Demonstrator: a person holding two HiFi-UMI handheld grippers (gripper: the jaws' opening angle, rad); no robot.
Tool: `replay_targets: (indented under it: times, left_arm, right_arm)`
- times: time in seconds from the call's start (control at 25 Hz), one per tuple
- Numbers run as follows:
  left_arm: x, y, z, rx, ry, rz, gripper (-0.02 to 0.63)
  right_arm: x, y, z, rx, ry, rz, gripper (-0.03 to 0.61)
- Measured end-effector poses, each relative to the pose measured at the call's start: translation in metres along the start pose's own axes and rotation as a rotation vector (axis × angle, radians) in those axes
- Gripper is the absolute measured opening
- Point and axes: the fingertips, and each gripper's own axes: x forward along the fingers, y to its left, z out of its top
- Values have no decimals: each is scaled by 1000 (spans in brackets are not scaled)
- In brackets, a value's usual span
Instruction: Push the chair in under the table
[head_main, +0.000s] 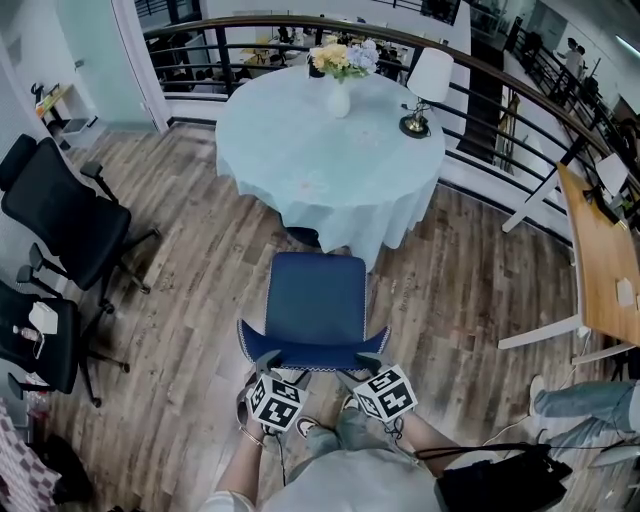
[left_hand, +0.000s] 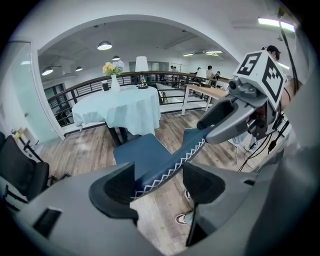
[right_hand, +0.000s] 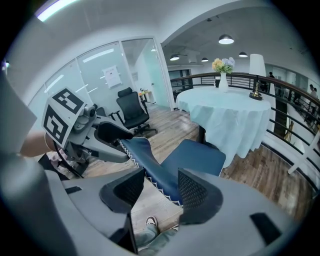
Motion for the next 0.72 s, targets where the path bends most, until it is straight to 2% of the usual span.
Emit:
replay_targets:
  times: [0.72]
  left_arm:
    - [25, 14, 31, -3, -5, -19, 299]
  right_arm:
    - [7, -36, 22, -20, -5, 6, 201]
